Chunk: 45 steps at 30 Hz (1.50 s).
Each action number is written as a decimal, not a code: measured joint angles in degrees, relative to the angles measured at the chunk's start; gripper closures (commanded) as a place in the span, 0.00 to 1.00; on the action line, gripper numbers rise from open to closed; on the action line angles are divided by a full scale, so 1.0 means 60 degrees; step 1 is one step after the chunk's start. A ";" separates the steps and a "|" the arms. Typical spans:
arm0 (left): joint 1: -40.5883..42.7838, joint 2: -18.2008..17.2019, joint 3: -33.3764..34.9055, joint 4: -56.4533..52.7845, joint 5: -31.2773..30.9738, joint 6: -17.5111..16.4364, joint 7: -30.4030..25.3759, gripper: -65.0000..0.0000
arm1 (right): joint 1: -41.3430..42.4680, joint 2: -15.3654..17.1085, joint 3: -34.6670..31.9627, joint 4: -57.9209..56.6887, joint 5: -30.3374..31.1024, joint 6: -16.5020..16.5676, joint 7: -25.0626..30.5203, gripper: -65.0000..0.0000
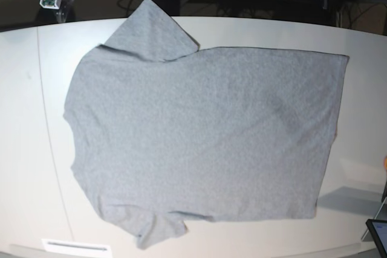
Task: Fold the T-shirt properly
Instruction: 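Move the right gripper to the shirt's sleeve corner and grasp it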
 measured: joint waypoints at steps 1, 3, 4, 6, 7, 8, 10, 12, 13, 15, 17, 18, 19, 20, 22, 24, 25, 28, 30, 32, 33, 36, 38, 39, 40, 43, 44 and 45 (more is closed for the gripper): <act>-0.0004 0.0000 -0.0142 0.0226 0.0015 0.0000 0.0178 1.00 | 0.0073 0.0007 -0.0018 0.0087 0.0000 -0.0004 0.0022 0.99; -0.0015 0.0015 -0.0404 0.0455 0.0036 -0.0004 0.0375 1.00 | 0.0186 0.0000 -0.0102 0.0135 0.0080 0.0000 0.0000 0.98; -0.0011 0.0018 -0.0514 0.0543 0.0029 0.0000 0.0503 1.00 | 0.0251 0.0000 -0.0248 0.0131 0.0364 -0.0007 -0.0055 0.95; -0.0015 0.0007 -0.0648 0.0652 0.0022 0.0000 0.0525 1.00 | 0.0299 0.0022 -0.0554 0.0138 0.1038 0.0288 0.0015 0.88; -0.0055 0.0007 -0.0670 0.0667 0.0025 -0.0004 0.0492 1.00 | 0.0302 0.0018 -0.0641 0.0138 0.1333 0.0627 0.0004 0.85; -0.0157 0.0033 -0.0718 0.0648 0.0055 -0.0025 0.0495 1.00 | 0.0299 0.0000 -0.0710 0.0138 0.1628 0.0772 -0.0018 0.82; -0.0357 0.0029 -0.0758 0.0539 0.0055 -0.0033 0.0495 1.00 | 0.0270 0.0004 -0.0878 0.0138 0.2014 0.0823 -0.0004 0.76; -0.0477 0.0029 -0.0889 0.0346 0.0055 -0.0025 0.0484 1.00 | 0.0087 0.0047 -0.1220 0.0142 0.2007 0.0976 0.0025 0.69; -0.0503 0.0033 -0.0911 0.0233 0.0022 -0.0022 0.0481 1.00 | 0.0004 0.0051 -0.1457 0.0142 0.2007 0.1031 0.0015 0.66; -0.0652 0.0029 -0.0929 -0.0029 0.0018 -0.0029 0.0546 1.00 | -0.0058 0.0029 -0.1876 0.0142 0.2040 0.1038 -0.0138 0.60; -0.0710 -0.0011 -0.0925 -0.0055 -0.0284 -0.0040 0.0554 1.00 | -0.0033 0.0025 -0.2288 0.0146 0.2036 0.1038 -0.0426 0.56; -0.0729 -0.0022 -0.0925 -0.0036 -0.0619 -0.0036 0.0543 1.00 | -0.0004 0.0029 -0.2437 0.0146 0.2044 0.1038 -0.0619 0.54; -0.0729 -0.0022 -0.0925 -0.0040 -0.0994 -0.0029 0.0521 1.00 | 0.0004 0.0033 -0.2594 0.0146 0.2047 0.1038 -0.0747 0.53; -0.0710 -0.0040 -0.0925 -0.0062 -0.1228 -0.0029 0.0525 1.00 | 0.0000 0.0051 -0.2758 0.0146 0.2055 0.0987 -0.0809 0.52; -0.0670 -0.0317 -0.0889 -0.0109 -0.1555 -0.0036 0.0539 1.00 | 0.0040 0.0047 -0.3085 0.0146 0.2073 0.1016 -0.0987 0.50; -0.0659 -0.0576 -0.0922 -0.0106 -0.2018 -0.0025 0.0521 1.00 | 0.0095 0.0047 -0.3304 0.0146 0.2080 0.1038 -0.1100 0.50; -0.0667 -0.0630 -0.0936 -0.0106 -0.2051 -0.0007 0.0525 1.00 | 0.0095 0.0047 -0.3384 0.0146 0.2080 0.0991 -0.1191 0.50; -0.0681 -0.0656 -0.0922 -0.0310 -0.2004 -0.0022 0.0510 1.00 | 0.0131 0.0051 -0.3646 0.0146 0.2080 0.1013 -0.1344 0.50; -0.0681 -0.0667 -0.0914 -0.0506 -0.2011 -0.0029 0.0525 1.00 | 0.0248 0.0047 -0.3606 0.0146 0.2226 0.1005 -0.1341 0.50; -0.0685 -0.0707 -0.0914 -0.0612 -0.2022 -0.0025 0.0521 1.00 | 0.0251 0.0051 -0.3421 0.0146 0.3013 0.1024 -0.1319 0.50; -0.0696 -0.0718 -0.0914 -0.0652 -0.2036 -0.0036 0.0521 1.00 | 0.0248 0.0149 -0.3282 0.0142 0.3461 0.1045 -0.1355 0.50; -0.0852 -0.0747 -0.0914 -0.0816 -0.2055 -0.0018 0.0539 1.00 | 0.0521 0.1144 -0.3005 0.0131 0.5268 0.0914 -0.1953 0.50; -0.0922 -0.0732 -0.0914 -0.0834 -0.2011 -0.0033 0.0499 1.00 | 0.0849 0.1781 -0.2754 0.0102 0.6878 0.0929 -0.2605 0.50; -0.0947 -0.0718 -0.0914 -0.0852 -0.2011 -0.0033 0.0499 1.00 | 0.0958 0.1931 -0.2623 0.0098 0.7391 0.0925 -0.2641 0.50; -0.0947 -0.0714 -0.0914 -0.0852 -0.2029 -0.0029 0.0499 1.00 | 0.1020 0.2040 -0.2470 0.0098 0.7945 0.0907 -0.2681 0.50; -0.0943 -0.0714 -0.0914 -0.0863 -0.2047 -0.0029 0.0495 1.00 | 0.1009 0.2127 -0.2295 0.0095 0.8032 0.0896 -0.2849 0.50; -0.0943 -0.0710 -0.0914 -0.0863 -0.2040 -0.0033 0.0492 1.00 | 0.0994 0.2102 -0.2244 0.0091 0.8032 0.0903 -0.2881 0.50; -0.0943 -0.0710 -0.0914 -0.0863 -0.2044 -0.0033 0.0495 1.00 | 0.0994 0.2098 -0.2215 0.0087 0.8036 0.0900 -0.2871 0.50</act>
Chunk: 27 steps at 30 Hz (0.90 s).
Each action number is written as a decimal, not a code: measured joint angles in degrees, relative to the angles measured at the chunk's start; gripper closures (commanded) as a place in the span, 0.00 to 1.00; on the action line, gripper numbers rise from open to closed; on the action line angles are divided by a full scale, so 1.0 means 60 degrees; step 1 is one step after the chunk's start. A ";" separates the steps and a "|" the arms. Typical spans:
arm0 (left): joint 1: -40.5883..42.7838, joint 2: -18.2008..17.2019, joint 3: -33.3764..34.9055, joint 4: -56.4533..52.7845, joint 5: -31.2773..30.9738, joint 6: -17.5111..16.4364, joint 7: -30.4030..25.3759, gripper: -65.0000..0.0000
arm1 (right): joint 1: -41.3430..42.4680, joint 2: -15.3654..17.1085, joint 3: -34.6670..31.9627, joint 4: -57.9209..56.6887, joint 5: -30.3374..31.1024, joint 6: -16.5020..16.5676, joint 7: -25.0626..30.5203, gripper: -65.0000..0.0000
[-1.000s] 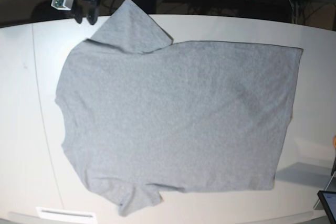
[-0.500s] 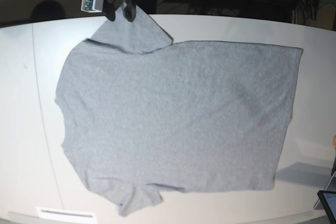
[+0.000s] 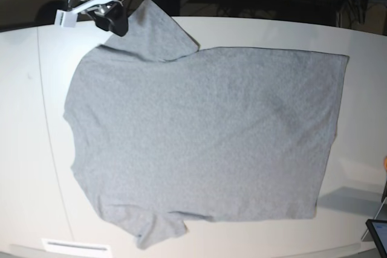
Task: Fold the T-shirt properly
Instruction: 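Move the right gripper to the shirt's sleeve corner and grasp it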
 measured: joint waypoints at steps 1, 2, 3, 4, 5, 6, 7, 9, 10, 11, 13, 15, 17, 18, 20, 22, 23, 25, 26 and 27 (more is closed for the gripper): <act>0.0000 -0.0004 0.0000 0.0000 -0.0004 0.0004 0.0000 1.00 | 0.0011 0.0000 0.0022 -0.0040 0.0000 0.0004 0.0000 0.50; 0.0000 -0.0018 0.0000 0.0000 -0.0007 0.0004 0.0000 1.00 | 0.0022 0.0000 0.0029 -0.0109 0.0000 0.0000 0.0022 0.50; 0.0004 -0.0022 0.0000 0.0004 -0.0004 0.0004 0.0000 1.00 | 0.0018 0.0000 0.0029 -0.0182 0.0000 -0.0004 0.0018 0.50; 0.0000 -0.0018 0.0000 0.0004 -0.0004 0.0004 -0.0004 1.00 | 0.0011 0.0000 0.0029 -0.0259 0.0000 -0.0084 0.0018 0.50; 0.0000 -0.0018 0.0000 0.0007 0.0000 0.0000 -0.0004 1.00 | 0.0015 0.0000 0.0029 -0.0339 0.0007 -0.0310 0.0018 0.50; 0.0000 -0.0018 0.0000 0.0007 -0.0004 0.0004 -0.0004 1.00 | 0.0022 0.0000 0.0029 -0.0426 0.0015 -0.0521 0.0025 0.50; 0.0000 -0.0022 0.0000 0.0007 -0.0007 0.0004 0.0000 1.00 | 0.0022 0.0000 0.0029 -0.0535 0.0004 -0.0579 0.0022 0.50; -0.0004 -0.0022 0.0000 0.0015 -0.0004 0.0004 -0.0004 1.00 | 0.0033 -0.0004 0.0029 -0.0678 0.0000 -0.0586 -0.0015 0.50; -0.0004 -0.0018 0.0000 0.0015 0.0000 0.0000 -0.0004 1.00 | 0.0066 -0.0015 0.0029 -0.0729 0.0000 -0.0579 -0.0015 0.50; 0.0000 -0.0018 0.0000 0.0015 -0.0004 0.0004 -0.0004 1.00 | 0.0135 -0.0015 0.0029 -0.0801 0.0000 -0.0583 -0.0007 0.50; -0.0004 -0.0025 0.0000 0.0015 -0.0004 0.0004 -0.0004 1.00 | 0.0244 -0.0018 0.0011 -0.0918 0.0004 -0.0550 0.0025 0.50; -0.0004 -0.0022 0.0000 0.0015 -0.0004 0.0000 -0.0004 1.00 | 0.0397 -0.0011 -0.0076 -0.0936 0.0004 -0.0546 -0.0189 0.50; 0.0000 -0.0022 0.0000 0.0015 -0.0007 0.0004 -0.0004 1.00 | 0.0568 -0.0015 -0.0098 -0.0936 0.0004 -0.0546 -0.0423 0.50; -0.0004 -0.0022 0.0000 0.0015 -0.0004 0.0004 -0.0004 1.00 | 0.0630 -0.0022 -0.0098 -0.0936 0.0007 -0.0543 -0.0492 0.50; -0.0004 -0.0025 0.0000 0.0015 -0.0004 0.0004 -0.0004 1.00 | 0.0674 -0.0022 -0.0098 -0.0940 0.0007 -0.0543 -0.0616 0.50; 0.0000 -0.0015 0.0000 0.0015 -0.0004 0.0004 -0.0004 1.00 | 0.0710 -0.0135 -0.0098 -0.1002 0.0058 -0.0535 -0.0641 0.50; 0.0000 -0.0011 0.0000 0.0015 -0.0004 0.0000 -0.0004 1.00 | 0.0732 -0.0211 -0.0098 -0.1053 0.0073 -0.0455 -0.0634 0.50; -0.0004 -0.0025 0.0000 0.0011 -0.0007 0.0004 0.0000 1.00 | 0.0776 -0.0229 -0.0142 -0.1078 0.0076 -0.0390 -0.0798 0.50; -0.0004 -0.0025 0.0000 0.0011 -0.0015 0.0004 0.0000 1.00 | 0.0805 -0.0222 -0.0251 -0.1078 0.0076 -0.0397 -0.0787 0.51; 0.0000 -0.0025 0.0000 0.0011 -0.0015 0.0004 -0.0004 1.00 | 0.0823 -0.0182 -0.0426 -0.1078 0.0073 -0.0401 -0.0743 0.51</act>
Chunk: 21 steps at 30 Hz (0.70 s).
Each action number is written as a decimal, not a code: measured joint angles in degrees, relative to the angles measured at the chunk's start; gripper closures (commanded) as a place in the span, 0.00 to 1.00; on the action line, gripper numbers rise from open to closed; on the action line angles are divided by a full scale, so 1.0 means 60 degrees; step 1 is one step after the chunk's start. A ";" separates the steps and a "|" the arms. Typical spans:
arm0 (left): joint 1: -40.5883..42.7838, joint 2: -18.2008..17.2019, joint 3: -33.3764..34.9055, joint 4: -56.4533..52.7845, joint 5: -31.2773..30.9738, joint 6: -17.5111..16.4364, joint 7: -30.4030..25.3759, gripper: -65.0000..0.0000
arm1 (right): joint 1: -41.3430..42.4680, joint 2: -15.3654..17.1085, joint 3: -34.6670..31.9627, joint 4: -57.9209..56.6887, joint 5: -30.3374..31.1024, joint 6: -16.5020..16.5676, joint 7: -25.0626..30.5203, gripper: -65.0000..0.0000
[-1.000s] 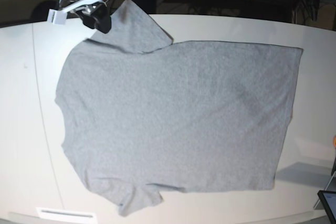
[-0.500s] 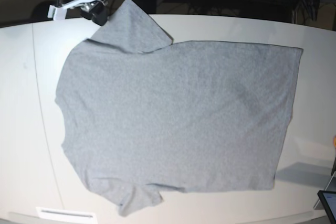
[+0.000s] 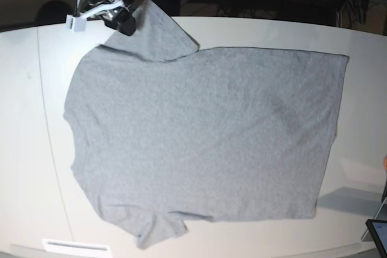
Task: Fold the T-shirt properly
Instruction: 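Move the right gripper to the shirt's sleeve corner and grasp it, then move the left gripper to the shirt's hem corner and grasp it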
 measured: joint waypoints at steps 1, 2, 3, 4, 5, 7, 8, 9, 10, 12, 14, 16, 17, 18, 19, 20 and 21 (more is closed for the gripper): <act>0.0000 0.0007 0.0000 0.0000 0.0007 -0.0004 0.0000 1.00 | 0.0022 0.0036 -0.0200 0.0000 0.0000 0.0000 -0.0018 0.51; 0.0000 0.0015 0.0000 0.0000 0.0007 0.0000 0.0000 1.00 | 0.0025 0.0025 -0.0350 0.0000 0.0000 0.0000 -0.0073 0.51; 0.0000 0.0018 0.0000 0.0000 0.0007 0.0000 0.0000 1.00 | 0.0025 0.0007 -0.0503 0.0000 0.0000 0.0000 -0.0091 0.51; 0.0000 0.0011 0.0000 0.0004 0.0007 0.0000 0.0004 1.00 | 0.0047 0.0004 -0.0659 -0.0004 0.0000 0.0000 -0.0131 0.51; 0.0000 0.0004 0.0000 0.0004 0.0007 0.0000 0.0000 1.00 | 0.0087 0.0004 -0.0761 -0.0018 0.0000 0.0000 -0.0200 0.51; -0.0004 0.0000 0.0000 0.0004 0.0000 0.0000 0.0000 1.00 | 0.0211 0.0004 -0.0841 -0.0138 0.0025 0.0047 -0.0222 0.53; -0.0004 0.0007 0.0000 0.0004 0.0011 -0.0004 0.0000 1.00 | 0.0237 0.0011 -0.0838 -0.0211 0.0036 0.0055 -0.0193 0.57; -0.0004 0.0007 0.0000 0.0000 0.0011 -0.0004 0.0000 1.00 | 0.0280 0.0025 -0.0831 -0.0299 0.0047 0.0080 -0.0175 0.64; -0.0004 0.0000 0.0000 0.0000 0.0007 -0.0004 0.0000 1.00 | 0.0324 0.0033 -0.0834 -0.0375 0.0066 0.0076 -0.0164 0.71; -0.0004 0.0004 0.0000 -0.0040 -0.0018 0.0000 0.0007 1.00 | 0.0419 0.0029 -0.0834 -0.0554 0.0036 0.0069 -0.0124 0.90; -0.0004 0.0004 0.0000 -0.0036 -0.0015 -0.0004 0.0000 1.00 | 0.0495 0.0029 -0.0834 -0.0630 0.0047 0.0000 -0.0175 1.00; 0.0000 -0.0004 0.0000 -0.0036 -0.0018 0.0000 0.0007 1.00 | 0.0495 0.0033 -0.0834 -0.0634 0.0029 0.0000 -0.0197 0.99; 0.0000 -0.0062 0.0004 -0.0040 -0.0011 -0.0004 0.0018 1.00 | 0.0495 0.0029 -0.0834 -0.0634 0.0029 0.0000 -0.0193 0.99; 0.0000 -0.0142 0.0022 -0.0033 -0.0018 -0.0004 0.0138 0.98 | 0.0495 0.0029 -0.0834 -0.0634 0.0029 0.0000 -0.0193 1.00; 0.0004 -0.0244 0.0022 0.0025 -0.0022 0.0000 0.0503 0.93 | 0.0499 0.0033 -0.0834 -0.0634 0.0029 0.0000 -0.0197 1.00; 0.0000 -0.0321 0.0022 0.0095 -0.0029 0.0000 0.0878 0.88 | 0.0499 0.0033 -0.0834 -0.0634 0.0029 0.0000 -0.0200 1.00; 0.0000 -0.0372 0.0022 0.0204 -0.0033 0.0000 0.1246 0.83 | 0.0499 0.0033 -0.0834 -0.0634 0.0029 0.0000 -0.0200 1.00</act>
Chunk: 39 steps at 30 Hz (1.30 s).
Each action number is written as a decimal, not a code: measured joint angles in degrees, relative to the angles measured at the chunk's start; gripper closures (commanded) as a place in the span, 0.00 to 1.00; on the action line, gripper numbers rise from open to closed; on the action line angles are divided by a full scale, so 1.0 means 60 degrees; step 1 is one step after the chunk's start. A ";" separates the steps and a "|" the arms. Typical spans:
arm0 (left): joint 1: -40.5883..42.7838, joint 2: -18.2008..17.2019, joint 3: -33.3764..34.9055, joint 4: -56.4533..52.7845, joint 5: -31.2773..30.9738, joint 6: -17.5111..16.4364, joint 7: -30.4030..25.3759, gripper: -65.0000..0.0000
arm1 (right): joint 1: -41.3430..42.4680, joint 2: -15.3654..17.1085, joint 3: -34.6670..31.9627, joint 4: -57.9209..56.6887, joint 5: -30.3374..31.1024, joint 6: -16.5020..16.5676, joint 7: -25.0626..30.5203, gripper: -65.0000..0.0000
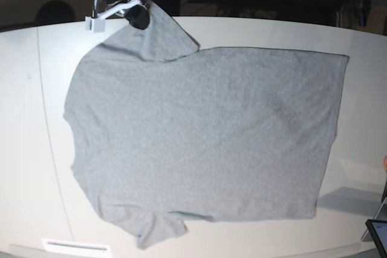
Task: Fold the T-shirt properly
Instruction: 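Move the left gripper to the shirt's hem corner and grasp it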
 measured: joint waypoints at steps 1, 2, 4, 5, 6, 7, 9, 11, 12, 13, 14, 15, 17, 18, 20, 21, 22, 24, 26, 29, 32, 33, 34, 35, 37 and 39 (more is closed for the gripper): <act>-0.0004 -0.0011 -0.0007 0.0113 -0.0007 0.0000 0.0259 0.78 | 0.0000 -0.0004 0.0000 0.0000 0.0000 0.0000 0.0004 1.00; -0.0004 -0.0025 -0.0004 0.0244 -0.0025 -0.0007 0.0455 0.74 | 0.0000 -0.0004 0.0000 0.0000 0.0000 0.0000 0.0000 1.00; 0.0000 -0.0084 0.0036 0.0506 -0.0055 0.0004 0.0743 0.70 | 0.0000 0.0000 0.0000 0.0000 0.0000 0.0004 0.0000 1.00; 0.0000 -0.0106 0.0055 0.0667 -0.0313 -0.0011 0.0882 0.70 | 0.0000 0.0000 0.0000 0.0000 0.0000 0.0000 0.0000 1.00; -0.0004 -0.0109 0.0066 0.0831 -0.0798 -0.0080 0.1082 0.70 | 0.0000 -0.0004 0.0000 0.0000 0.0000 0.0000 0.0000 1.00; -0.0007 -0.0142 0.0076 0.0958 -0.1566 -0.0313 0.1300 0.70 | 0.0000 -0.0004 0.0000 0.0000 0.0000 0.0000 0.0004 1.00; 0.0004 -0.0357 0.0058 0.1140 -0.3384 -0.1024 0.2178 0.70 | 0.0004 0.0004 0.0000 0.0000 0.0000 0.0004 0.0000 1.00; -0.0058 -0.0783 0.0033 0.1166 -0.5523 -0.1792 0.3439 0.71 | 0.0007 0.0015 0.0000 0.0000 -0.0007 0.0004 -0.0015 1.00; -0.0211 -0.1020 0.0011 0.1104 -0.6411 -0.2171 0.4058 0.71 | 0.0004 0.0007 0.0000 0.0000 0.0000 0.0000 -0.0004 1.00; -0.0419 -0.1231 -0.0033 0.0943 -0.6903 -0.2572 0.4532 0.71 | 0.0007 0.0011 0.0000 0.0000 -0.0004 0.0004 0.0000 1.00; -0.0637 -0.1392 -0.0146 0.0790 -0.6943 -0.2998 0.5027 0.71 | 0.0004 0.0073 -0.0011 0.0000 0.0000 0.0007 -0.0007 1.00; -0.0841 -0.1439 -0.0295 0.0667 -0.6907 -0.3351 0.5501 0.71 | 0.0004 0.0149 -0.0025 0.0000 0.0004 0.0011 -0.0029 1.00; -0.1384 -0.1286 -0.0670 0.0317 -0.6932 -0.3763 0.6488 0.71 | 0.0007 0.0244 -0.0025 0.0007 0.0007 0.0029 -0.0025 1.00; -0.1625 -0.1169 -0.0911 0.0120 -0.6951 -0.3825 0.7216 0.70 | 0.0000 0.0262 -0.0025 0.0007 0.0007 0.0036 -0.0022 1.00; -0.2087 -0.0969 -0.1457 -0.0248 -0.6907 -0.4011 0.8717 0.70 | 0.0007 0.0259 -0.0025 0.0007 0.0004 0.0033 -0.0018 1.00; -0.2313 -0.0860 -0.1785 -0.0372 -0.6900 -0.4120 0.9362 0.70 | 0.0004 0.0259 -0.0025 0.0007 0.0000 0.0029 0.0011 1.00; -0.2521 -0.0783 -0.2146 -0.0499 -0.6907 -0.4357 0.9872 0.70 | 0.0004 0.0255 -0.0025 0.0007 0.0004 0.0029 0.0011 1.00; -0.2823 -0.0590 -0.2896 -0.0670 -0.6910 -0.5136 1.0943 0.70 | 0.0007 0.0259 -0.0025 0.0007 0.0007 0.0033 -0.0022 1.00; -0.3093 -0.0386 -0.3457 -0.0994 -0.6910 -0.5464 1.1923 0.70 | 0.0007 0.0262 -0.0025 0.0007 0.0004 0.0033 -0.0007 1.00; -0.3293 -0.0379 -0.3748 -0.1370 -0.6604 -0.5716 1.2877 0.70 | 0.0004 0.0259 -0.0025 0.0007 0.0004 0.0033 0.0004 1.00; -0.3690 -0.0393 -0.3814 -0.1381 -0.5694 -0.6069 1.3085 0.70 | 0.0004 0.0262 -0.0025 0.0007 0.0007 0.0033 0.0000 1.00; -0.3858 -0.0379 -0.3807 -0.1402 -0.5472 -0.6105 1.3107 0.70 | 0.0004 0.0262 -0.0025 0.0007 0.0007 0.0033 0.0000 1.00; -0.3982 -0.0350 -0.3789 -0.1413 -0.5359 -0.6175 1.3085 0.70 | 0.0004 0.0262 -0.0025 0.0007 0.0004 0.0033 0.0004 1.00; -0.4022 -0.0306 -0.3785 -0.1435 -0.5337 -0.6277 1.3063 0.70 | 0.0004 0.0259 -0.0025 0.0007 0.0004 0.0033 0.0004 1.00; -0.4000 -0.0153 -0.3810 -0.1523 -0.5315 -0.6313 1.3016 0.70 | 0.0004 0.0262 -0.0025 0.0007 0.0004 0.0033 0.0000 1.00; -0.4062 -0.0051 -0.3836 -0.1552 -0.5402 -0.6309 1.2925 0.70 | 0.0004 0.0259 -0.0025 0.0007 0.0004 0.0033 0.0004 1.00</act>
